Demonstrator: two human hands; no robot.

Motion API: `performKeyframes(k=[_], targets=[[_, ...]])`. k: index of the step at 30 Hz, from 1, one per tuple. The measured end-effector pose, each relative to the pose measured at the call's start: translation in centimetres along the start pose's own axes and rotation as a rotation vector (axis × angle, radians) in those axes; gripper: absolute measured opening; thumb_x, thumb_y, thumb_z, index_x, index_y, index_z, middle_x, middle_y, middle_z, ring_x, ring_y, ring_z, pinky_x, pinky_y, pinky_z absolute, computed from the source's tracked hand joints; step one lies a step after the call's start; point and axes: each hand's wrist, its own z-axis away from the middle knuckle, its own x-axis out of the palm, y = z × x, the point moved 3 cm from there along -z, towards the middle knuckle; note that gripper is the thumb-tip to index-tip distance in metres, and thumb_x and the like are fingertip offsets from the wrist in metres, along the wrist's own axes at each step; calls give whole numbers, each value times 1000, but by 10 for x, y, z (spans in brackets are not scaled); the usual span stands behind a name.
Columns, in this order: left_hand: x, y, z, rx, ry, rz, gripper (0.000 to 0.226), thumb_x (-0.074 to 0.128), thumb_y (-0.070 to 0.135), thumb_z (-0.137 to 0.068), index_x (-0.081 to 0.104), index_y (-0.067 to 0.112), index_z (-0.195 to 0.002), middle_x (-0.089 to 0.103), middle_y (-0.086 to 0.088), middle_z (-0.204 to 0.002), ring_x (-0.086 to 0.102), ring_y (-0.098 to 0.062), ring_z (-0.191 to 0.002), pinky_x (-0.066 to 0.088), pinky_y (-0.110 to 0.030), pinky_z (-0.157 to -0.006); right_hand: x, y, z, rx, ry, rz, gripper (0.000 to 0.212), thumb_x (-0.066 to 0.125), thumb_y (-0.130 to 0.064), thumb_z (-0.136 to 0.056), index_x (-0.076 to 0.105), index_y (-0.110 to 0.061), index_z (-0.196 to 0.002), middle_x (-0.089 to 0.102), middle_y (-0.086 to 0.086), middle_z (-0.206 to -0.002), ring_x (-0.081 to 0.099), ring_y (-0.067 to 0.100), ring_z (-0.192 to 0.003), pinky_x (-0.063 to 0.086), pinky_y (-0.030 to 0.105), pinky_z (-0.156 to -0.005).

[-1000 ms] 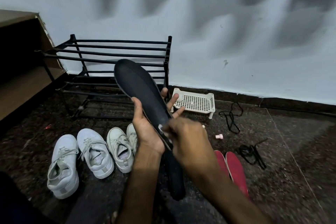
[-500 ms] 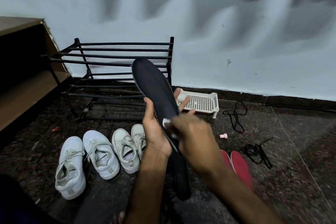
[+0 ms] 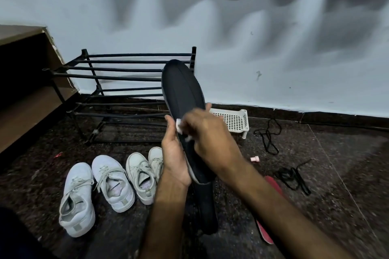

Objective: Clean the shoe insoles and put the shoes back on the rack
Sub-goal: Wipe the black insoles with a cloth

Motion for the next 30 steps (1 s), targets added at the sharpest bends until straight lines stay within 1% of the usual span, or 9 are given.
performKeyframes(k=[4,7,10,12,14,17,21,26,30], targets=[[-4,10,2,93,-21,-62,78,22,69,-91,44,15,-143,46,-7,-146,45,-34,-133,43,-56,-98,6,-7,71,-3,-92,-64,24,58,3,-71,64,-13,-89,60,0,-90,58,20,-86,50,34,-68],[-1,2,2,57,29,-67,77,24,68,-91,55,12,-134,49,-10,-144,47,-33,-131,36,-56,-107,4,1,54,3,-97,45,23,61,4,-72,62,-12,-89,58,1,-93,58,24,-86,51,38,-63],[6,-7,3,-25,46,-30,74,33,65,-94,46,10,-141,43,-17,-146,43,-30,-134,28,-44,-116,-6,1,7,19,-4,205,22,65,3,-72,63,-12,-87,60,2,-92,57,25,-85,43,31,-53],[10,-5,4,-4,47,-1,63,36,60,-95,45,16,-140,52,-13,-138,47,-25,-132,33,-39,-112,-13,4,-20,44,55,272,21,66,0,-74,66,-15,-88,63,0,-90,57,24,-88,39,29,-53],[10,2,4,30,45,-12,61,36,59,-94,53,15,-133,55,-10,-133,45,-21,-132,34,-37,-112,-15,2,-28,44,55,242,23,66,0,-73,68,-17,-88,64,-2,-88,57,23,-87,44,31,-58],[9,15,5,24,13,-48,77,32,72,-88,55,14,-133,46,-13,-145,38,-29,-138,24,-47,-116,-7,-7,7,-14,-32,93,27,65,4,-71,65,-19,-84,63,-3,-83,55,19,-80,46,32,-67],[3,17,4,50,16,-115,73,30,64,-91,45,13,-142,47,-5,-146,50,-29,-129,41,-51,-105,0,-7,63,-31,-88,136,25,61,-1,-64,62,-19,-81,59,-3,-80,54,21,-79,47,34,-76],[7,-3,5,-60,59,15,56,43,50,-95,46,13,-136,54,-11,-132,48,-23,-129,36,-43,-109,-15,7,-3,11,93,313,24,66,1,-63,63,-16,-80,61,2,-76,56,26,-79,41,38,-91],[11,7,5,-19,47,14,57,39,51,-96,61,7,-125,61,-14,-128,58,-27,-119,41,-45,-106,-19,20,-24,50,55,221,21,67,0,-71,64,-17,-84,64,-1,-79,60,23,-83,33,39,-109]])
